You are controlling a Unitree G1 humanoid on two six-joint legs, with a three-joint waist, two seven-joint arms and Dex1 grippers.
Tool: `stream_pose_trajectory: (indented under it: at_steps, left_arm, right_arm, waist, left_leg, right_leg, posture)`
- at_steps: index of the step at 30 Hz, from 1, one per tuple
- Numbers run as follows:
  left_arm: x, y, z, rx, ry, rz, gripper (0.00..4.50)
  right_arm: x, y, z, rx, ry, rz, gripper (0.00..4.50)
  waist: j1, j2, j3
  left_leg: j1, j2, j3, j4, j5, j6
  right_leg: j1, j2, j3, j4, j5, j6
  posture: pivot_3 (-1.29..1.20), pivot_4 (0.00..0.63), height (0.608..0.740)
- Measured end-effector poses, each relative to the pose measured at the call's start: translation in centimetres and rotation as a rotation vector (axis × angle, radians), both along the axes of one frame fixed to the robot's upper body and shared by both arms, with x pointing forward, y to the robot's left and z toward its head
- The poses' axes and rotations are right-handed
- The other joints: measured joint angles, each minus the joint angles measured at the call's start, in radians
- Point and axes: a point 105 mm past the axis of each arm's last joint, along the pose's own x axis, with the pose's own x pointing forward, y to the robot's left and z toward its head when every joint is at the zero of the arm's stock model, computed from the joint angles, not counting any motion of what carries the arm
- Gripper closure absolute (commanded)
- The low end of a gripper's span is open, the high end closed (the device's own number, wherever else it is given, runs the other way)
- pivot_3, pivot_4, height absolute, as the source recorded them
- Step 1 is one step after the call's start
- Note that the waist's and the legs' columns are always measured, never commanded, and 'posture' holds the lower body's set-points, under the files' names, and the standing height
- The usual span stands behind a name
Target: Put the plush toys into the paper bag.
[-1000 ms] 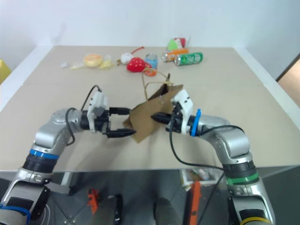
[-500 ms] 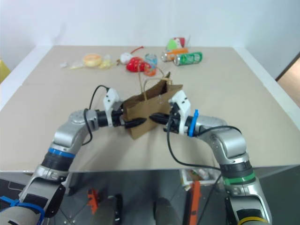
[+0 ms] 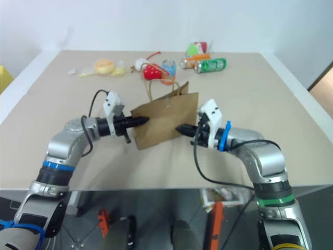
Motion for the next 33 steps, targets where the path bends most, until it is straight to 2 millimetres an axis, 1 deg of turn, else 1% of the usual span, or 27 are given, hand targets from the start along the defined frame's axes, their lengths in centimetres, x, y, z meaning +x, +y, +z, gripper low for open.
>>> stream_pose_trajectory:
  at_steps: [4,5,7,9,11,12,13,15,20,23,25,31,33]
  left_arm:
    - [-0.1,-0.5,0.0,-0.023,0.012,-0.029,4.43]
    - [-0.6,-0.9,0.4,-0.063,0.020,-0.081,4.43]
    - [-1.5,-0.9,1.1,-0.097,0.009,-0.176,4.43]
    - [-2.3,-0.3,1.4,-0.073,-0.039,-0.258,4.43]
    - [-2.6,1.0,1.4,-0.031,-0.077,-0.313,4.43]
    - [-2.7,1.5,1.2,-0.016,-0.088,-0.350,4.19]
    - [-2.7,1.6,1.2,-0.011,-0.088,-0.363,3.93]
    - [-2.4,2.0,1.1,0.000,-0.082,-0.391,3.93]
    - [-1.2,3.9,1.8,0.052,-0.100,-0.438,3.93]
    - [-0.9,4.0,0.9,0.072,-0.113,-0.453,3.93]
    - [-0.9,3.5,0.1,0.069,-0.112,-0.469,3.93]
    - [-1.2,3.4,-0.1,0.070,-0.115,-0.483,3.93]
    - [-1.7,3.5,-0.3,0.064,-0.088,-0.491,3.41]
  right_arm:
    - [-0.2,-0.8,0.4,0.001,-0.012,-0.018,4.50]
    - [-0.4,-1.8,0.6,0.004,-0.014,-0.043,4.50]
    - [-0.5,-3.5,1.2,0.004,-0.025,-0.089,4.50]
    - [-0.7,-5.1,1.5,-0.008,-0.032,-0.134,4.50]
    - [-0.9,-6.5,1.6,-0.024,-0.033,-0.171,4.50]
    - [-1.1,-7.0,1.6,-0.029,-0.031,-0.185,4.50]
    - [-1.1,-7.0,1.6,-0.030,-0.031,-0.186,4.50]
    - [-1.2,-7.1,1.6,-0.028,-0.027,-0.184,4.50]
    - [-1.7,-7.9,1.7,-0.024,-0.028,-0.205,4.50]
    - [-1.8,-8.0,1.8,-0.026,-0.034,-0.215,4.50]
    - [-1.9,-8.3,1.7,-0.029,-0.032,-0.229,4.50]
    - [-2.1,-9.1,1.9,-0.027,-0.035,-0.252,4.50]
    - [-2.3,-9.5,2.2,-0.027,-0.041,-0.266,4.50]
  waist:
    - [0.000,0.000,0.000]
    - [0.001,0.000,0.000]
    - [0.001,0.000,0.000]
    - [0.001,0.000,0.000]
    - [-0.001,0.000,0.000]
    - [-0.001,0.000,0.000]
    - [-0.002,0.000,0.000]
    - [-0.001,0.000,0.000]
    - [-0.001,0.000,0.000]
    - [0.000,0.000,0.000]
    - [0.001,0.000,0.000]
    - [0.000,0.000,0.000]
    - [0.000,0.000,0.000]
  left_leg:
    - [0.000,0.000,0.000,0.000,0.000,0.000]
    - [0.000,0.000,0.000,0.000,0.000,0.000]
    - [0.000,0.000,0.000,0.000,0.000,0.000]
    - [0.000,0.000,0.000,0.000,0.000,0.000]
    - [0.001,0.000,0.000,-0.001,0.000,0.000]
    - [0.001,0.000,0.000,-0.001,0.000,0.000]
    - [0.001,0.000,0.000,-0.001,0.000,0.000]
    - [0.001,0.000,0.000,0.000,0.000,0.000]
    - [0.000,0.000,0.001,0.001,0.000,0.000]
    - [0.000,0.000,0.000,0.000,0.000,0.000]
    - [-0.001,0.000,0.000,0.000,0.000,0.000]
    - [-0.001,0.000,0.000,0.000,0.000,0.000]
    - [-0.001,0.000,0.000,0.000,0.000,0.000]
  right_leg:
    - [0.000,0.000,0.000,0.000,0.000,0.000]
    - [0.000,0.000,0.000,0.000,0.000,0.000]
    - [0.000,-0.001,0.000,0.000,0.000,0.000]
    - [0.000,0.000,0.000,0.000,-0.001,-0.001]
    - [0.000,0.000,0.000,0.000,-0.003,-0.006]
    - [0.000,0.000,0.000,0.000,-0.003,-0.006]
    - [0.000,0.000,0.000,0.000,-0.003,-0.007]
    - [0.000,0.000,0.000,0.000,-0.002,-0.006]
    - [0.000,-0.001,0.000,0.000,-0.003,-0.005]
    - [0.000,-0.001,0.000,0.000,-0.003,-0.004]
    - [0.000,-0.001,-0.001,0.000,-0.001,-0.001]
    - [0.000,-0.001,-0.001,0.000,-0.001,-0.001]
    - [0.000,0.000,-0.001,0.000,-0.001,-0.001]
  posture:
    - [0.00,0.150,0.740]
    - [0.00,0.150,0.740]
    - [0.00,0.150,0.740]
    - [0.00,0.150,0.740]
    - [0.00,0.150,0.740]
    - [0.00,0.150,0.740]
    - [0.00,0.150,0.740]
    - [0.00,0.150,0.740]
    - [0.00,0.150,0.740]
    - [0.00,0.150,0.740]
    - [0.00,0.150,0.740]
    - [0.00,0.150,0.740]
    - [0.00,0.150,0.740]
